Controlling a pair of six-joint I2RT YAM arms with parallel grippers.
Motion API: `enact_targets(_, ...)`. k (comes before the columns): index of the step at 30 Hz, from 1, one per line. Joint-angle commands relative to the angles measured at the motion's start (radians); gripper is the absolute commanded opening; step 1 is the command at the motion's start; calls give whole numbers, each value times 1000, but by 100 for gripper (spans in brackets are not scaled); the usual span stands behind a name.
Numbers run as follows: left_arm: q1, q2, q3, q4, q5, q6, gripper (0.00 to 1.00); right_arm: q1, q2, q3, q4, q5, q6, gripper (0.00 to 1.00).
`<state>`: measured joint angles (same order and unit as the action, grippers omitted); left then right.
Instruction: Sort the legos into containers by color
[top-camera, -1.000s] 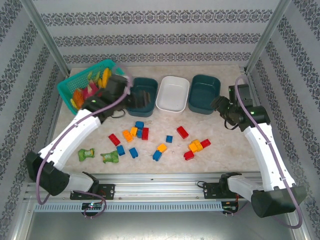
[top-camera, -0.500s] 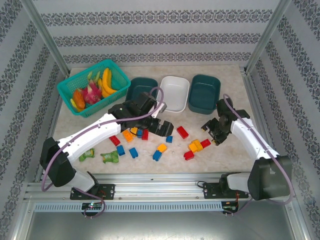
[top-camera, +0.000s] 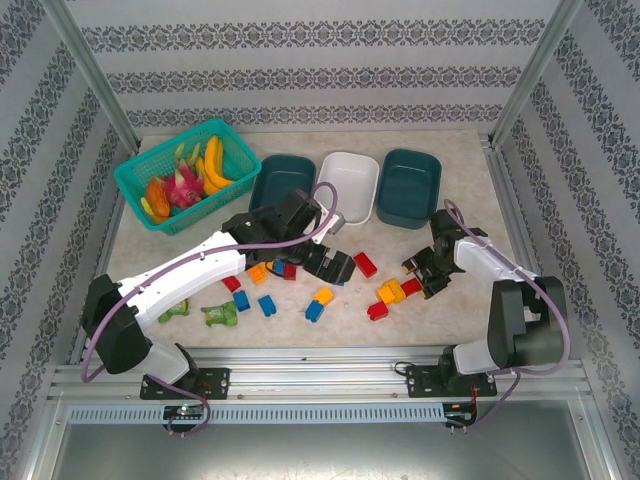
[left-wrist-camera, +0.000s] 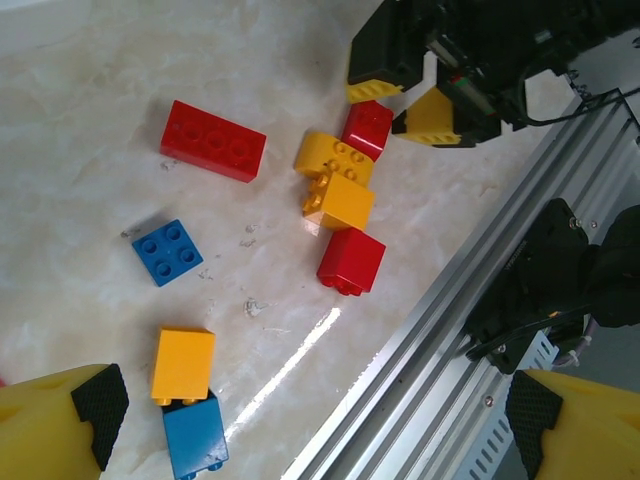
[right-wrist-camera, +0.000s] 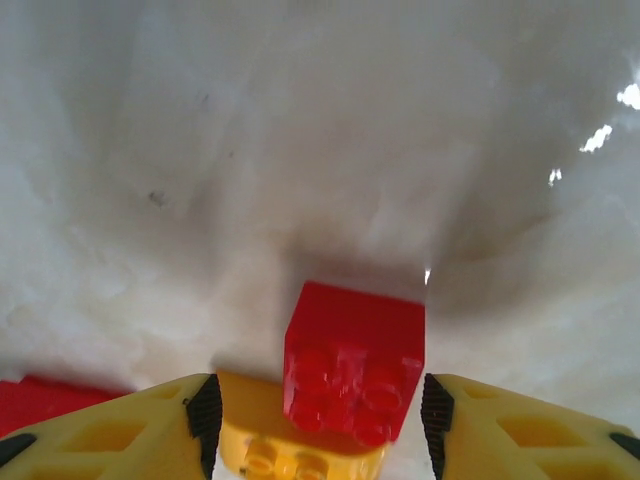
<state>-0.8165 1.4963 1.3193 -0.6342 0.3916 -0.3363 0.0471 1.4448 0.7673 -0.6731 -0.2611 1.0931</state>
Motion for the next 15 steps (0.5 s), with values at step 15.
enact_targets(15, -47, 4, -3, 48, -38, -6, 99, -7, 103, -33, 43, -20, -35, 43)
